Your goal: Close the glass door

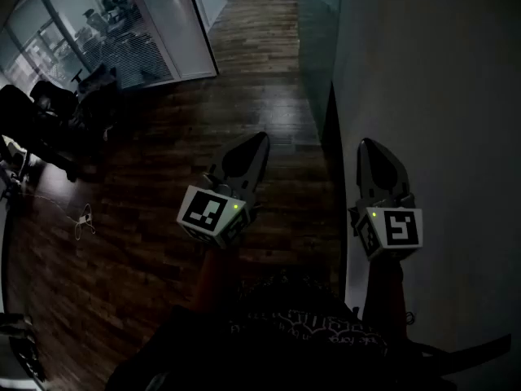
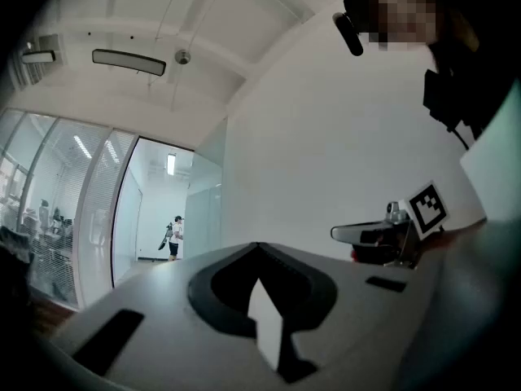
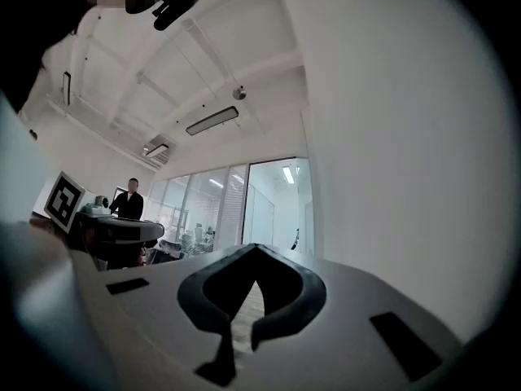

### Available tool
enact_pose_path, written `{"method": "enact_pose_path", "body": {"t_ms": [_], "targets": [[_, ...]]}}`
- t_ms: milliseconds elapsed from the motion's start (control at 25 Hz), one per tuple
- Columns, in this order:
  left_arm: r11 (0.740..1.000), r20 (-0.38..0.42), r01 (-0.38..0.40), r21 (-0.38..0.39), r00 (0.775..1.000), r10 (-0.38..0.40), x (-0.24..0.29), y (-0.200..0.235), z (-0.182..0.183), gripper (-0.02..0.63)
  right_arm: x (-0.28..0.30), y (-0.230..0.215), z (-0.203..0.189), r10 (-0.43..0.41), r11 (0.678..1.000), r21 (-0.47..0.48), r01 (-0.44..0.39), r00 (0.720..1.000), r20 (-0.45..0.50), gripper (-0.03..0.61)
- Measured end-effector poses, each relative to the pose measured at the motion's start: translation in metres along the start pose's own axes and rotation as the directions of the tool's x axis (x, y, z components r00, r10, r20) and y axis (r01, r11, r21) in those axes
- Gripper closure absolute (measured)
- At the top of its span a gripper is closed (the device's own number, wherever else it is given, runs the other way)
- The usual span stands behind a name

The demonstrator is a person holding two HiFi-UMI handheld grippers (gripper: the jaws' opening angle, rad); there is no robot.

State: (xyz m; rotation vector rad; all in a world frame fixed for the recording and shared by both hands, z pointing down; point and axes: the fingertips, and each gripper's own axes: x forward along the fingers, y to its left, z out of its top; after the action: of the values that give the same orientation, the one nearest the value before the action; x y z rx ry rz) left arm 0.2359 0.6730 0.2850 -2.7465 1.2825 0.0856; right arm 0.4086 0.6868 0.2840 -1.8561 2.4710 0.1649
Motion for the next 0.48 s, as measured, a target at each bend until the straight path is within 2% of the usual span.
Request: {"method": "enact_pose_path", "body": {"t_ms": [200, 480], "targets": [[1.000, 0.010, 0.013, 0.008, 1.000, -0.013, -0.0007, -0.0063, 0.0096, 0.611, -0.0029, -0.0036, 0.0037, -0.006, 1.000, 0.000, 0.006, 1.000, 0.003, 0.575], [1.000, 0.006, 0.012, -0.005, 1.000, -0.012, -0.0037, -0.0027, 0.0052, 0.611, -0.0017, -0.0001, 0.0066, -0.004, 1.000, -0.006, 0.004, 1.000, 0.016, 0.575]]}}
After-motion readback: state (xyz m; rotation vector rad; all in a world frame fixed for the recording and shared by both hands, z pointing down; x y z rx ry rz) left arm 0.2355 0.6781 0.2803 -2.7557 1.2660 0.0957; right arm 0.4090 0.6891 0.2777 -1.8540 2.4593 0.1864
